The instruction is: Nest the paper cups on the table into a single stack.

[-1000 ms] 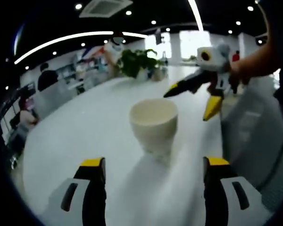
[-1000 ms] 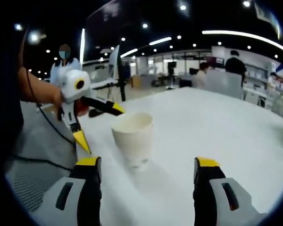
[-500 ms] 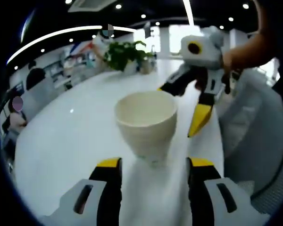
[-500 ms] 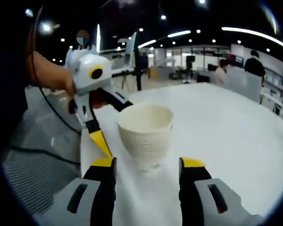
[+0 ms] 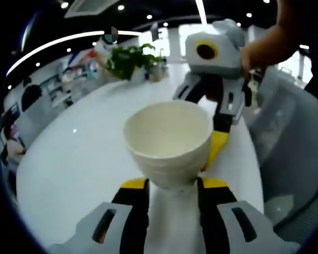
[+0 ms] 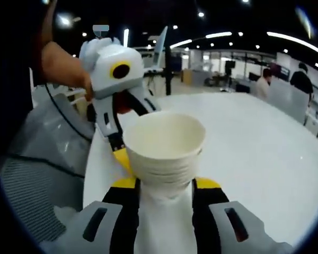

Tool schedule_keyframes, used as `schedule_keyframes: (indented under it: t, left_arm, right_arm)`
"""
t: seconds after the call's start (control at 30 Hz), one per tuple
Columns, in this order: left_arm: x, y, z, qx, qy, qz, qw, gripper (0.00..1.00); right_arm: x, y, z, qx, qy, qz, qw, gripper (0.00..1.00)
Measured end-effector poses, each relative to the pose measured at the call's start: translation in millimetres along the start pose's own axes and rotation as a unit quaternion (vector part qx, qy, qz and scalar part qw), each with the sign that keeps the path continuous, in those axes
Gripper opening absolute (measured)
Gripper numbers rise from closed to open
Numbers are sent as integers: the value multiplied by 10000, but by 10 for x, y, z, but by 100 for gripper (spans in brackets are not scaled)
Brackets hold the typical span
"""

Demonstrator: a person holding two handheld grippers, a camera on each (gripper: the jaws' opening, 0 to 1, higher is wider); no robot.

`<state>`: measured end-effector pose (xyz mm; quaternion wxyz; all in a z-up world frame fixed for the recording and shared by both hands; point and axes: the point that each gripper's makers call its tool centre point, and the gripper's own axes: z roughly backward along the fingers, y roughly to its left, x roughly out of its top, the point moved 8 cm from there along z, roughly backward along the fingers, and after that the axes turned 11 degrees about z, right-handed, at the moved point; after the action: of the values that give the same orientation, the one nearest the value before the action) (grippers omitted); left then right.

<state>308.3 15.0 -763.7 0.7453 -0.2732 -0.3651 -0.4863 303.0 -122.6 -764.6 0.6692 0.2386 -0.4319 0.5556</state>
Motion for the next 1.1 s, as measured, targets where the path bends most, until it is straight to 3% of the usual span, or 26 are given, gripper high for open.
schedule_keyframes:
  t: [0.17, 0.5, 0.83, 1.1]
  left_arm:
    - [146, 232, -18, 26, -46, -93, 9999, 34]
    - [466, 925, -114, -40, 49, -175, 9998, 33]
    - [529, 1549, -372, -96, 90, 92, 9999, 32]
    - [597, 1782, -455, -164, 79, 127, 9998, 32]
  right_arm:
    - [50, -248, -21, -61, -109, 34, 9999, 35]
    - [165, -1019, -200, 86, -157, 38, 9998, 35]
    - [120, -1589, -469, 197, 68, -11, 9998, 34]
    - [125, -1846, -552, 151, 183, -15, 9997, 35]
